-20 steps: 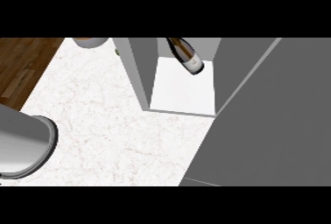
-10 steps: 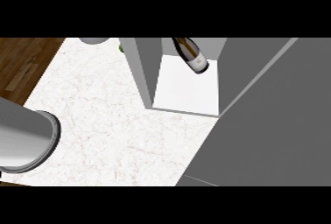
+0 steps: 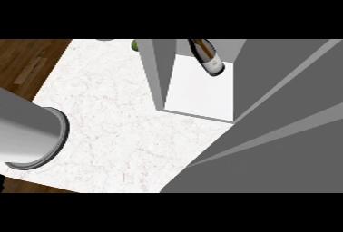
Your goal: Pick up the wine, place it into the cabinet and close the cabinet
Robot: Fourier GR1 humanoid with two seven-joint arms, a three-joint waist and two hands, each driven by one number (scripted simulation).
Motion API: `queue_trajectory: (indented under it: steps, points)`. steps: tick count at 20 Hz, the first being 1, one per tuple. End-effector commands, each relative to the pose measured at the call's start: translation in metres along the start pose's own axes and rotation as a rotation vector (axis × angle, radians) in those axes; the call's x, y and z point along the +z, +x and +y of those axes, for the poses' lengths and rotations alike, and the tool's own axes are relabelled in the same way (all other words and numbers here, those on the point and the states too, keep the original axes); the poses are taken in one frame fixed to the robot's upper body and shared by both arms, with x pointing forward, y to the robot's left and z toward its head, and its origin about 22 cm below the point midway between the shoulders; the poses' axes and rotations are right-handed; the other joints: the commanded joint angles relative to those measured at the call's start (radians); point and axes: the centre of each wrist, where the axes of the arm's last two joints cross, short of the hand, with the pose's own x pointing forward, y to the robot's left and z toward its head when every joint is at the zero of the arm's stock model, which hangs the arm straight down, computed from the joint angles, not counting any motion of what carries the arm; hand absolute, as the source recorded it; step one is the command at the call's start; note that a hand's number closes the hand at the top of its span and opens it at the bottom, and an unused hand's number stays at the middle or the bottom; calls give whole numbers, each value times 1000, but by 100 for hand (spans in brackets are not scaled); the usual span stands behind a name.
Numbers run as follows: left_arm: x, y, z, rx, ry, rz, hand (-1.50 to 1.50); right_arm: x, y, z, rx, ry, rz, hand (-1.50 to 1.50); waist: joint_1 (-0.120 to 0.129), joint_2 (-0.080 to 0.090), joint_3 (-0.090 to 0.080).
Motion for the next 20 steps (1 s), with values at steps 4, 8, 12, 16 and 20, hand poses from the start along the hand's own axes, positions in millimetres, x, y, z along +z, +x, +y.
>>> queue_trajectory:
  steps: [4, 8, 12, 16, 20]
  points:
    - [-5, -1, -4, 28, -38, 0, 150, -58, -7, -27, 63, -173, 53, 150, 37, 7, 1]
    - [-12, 0, -5, 24, -42, -17, 150, -88, -9, -48, 116, -246, 99, 150, 57, 14, 3]
    - [-19, 1, -6, 34, -51, -33, 150, -119, -7, -70, 144, -311, 136, 150, 69, 18, 6]
    - [-24, 2, -9, 32, -69, -39, 150, -144, -9, -94, 117, -356, 179, 150, 79, 30, 9]
    - [-25, -1, -9, 41, -75, -41, 150, -158, -16, -116, 28, -410, 206, 150, 85, 39, 10]
